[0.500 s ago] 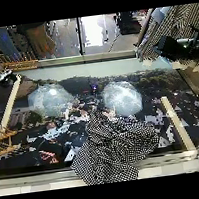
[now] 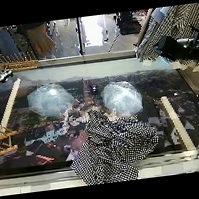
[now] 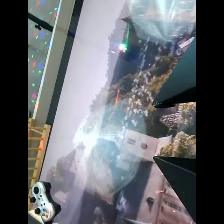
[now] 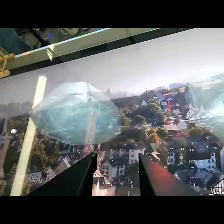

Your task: Fold the clothes and pants, and hang the long-sleeved shirts on hangers.

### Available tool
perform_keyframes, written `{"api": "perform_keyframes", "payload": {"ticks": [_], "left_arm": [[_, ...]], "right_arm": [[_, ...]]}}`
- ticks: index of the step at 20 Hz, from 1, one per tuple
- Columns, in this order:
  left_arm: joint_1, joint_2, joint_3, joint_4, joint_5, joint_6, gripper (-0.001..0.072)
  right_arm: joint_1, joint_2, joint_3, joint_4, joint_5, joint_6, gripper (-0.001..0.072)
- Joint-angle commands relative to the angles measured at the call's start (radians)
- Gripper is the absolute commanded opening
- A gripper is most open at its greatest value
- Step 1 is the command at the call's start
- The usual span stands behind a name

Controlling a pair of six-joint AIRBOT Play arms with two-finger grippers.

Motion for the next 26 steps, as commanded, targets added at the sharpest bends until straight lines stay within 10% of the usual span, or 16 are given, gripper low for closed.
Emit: {"api": "perform_keyframes", "payload": {"ticks": [1,11,13,15,16,26], "left_arm": [[0.001,0.001,0.000,0.000,0.000,0.000,0.0304],[0.001,-0.002,0.000,-0.126,0.056,0.008,0.0304],[0.001,-0.009,0.000,-0.385,0.051,0.304,0.0306],[0.000,-0.040,-0.002,-0.775,-0.032,0.654,0.0551],[-0.003,-0.075,-0.002,-0.934,-0.085,0.683,0.0569],[-0.175,-0.640,-0.002,-0.881,-0.298,0.405,0.0620]], "right_arm": [[0.001,0.000,0.000,0.000,0.000,0.000,0.0309],[0.001,0.008,0.000,0.102,0.031,0.050,0.0306],[0.001,0.006,0.000,0.146,0.185,-0.100,0.0332],[0.007,0.001,-0.011,0.177,0.397,-0.206,0.0530],[0.015,0.002,-0.042,0.175,0.470,-0.222,0.0532],[0.272,0.070,-0.739,-0.007,0.220,-0.383,0.0567]]}}
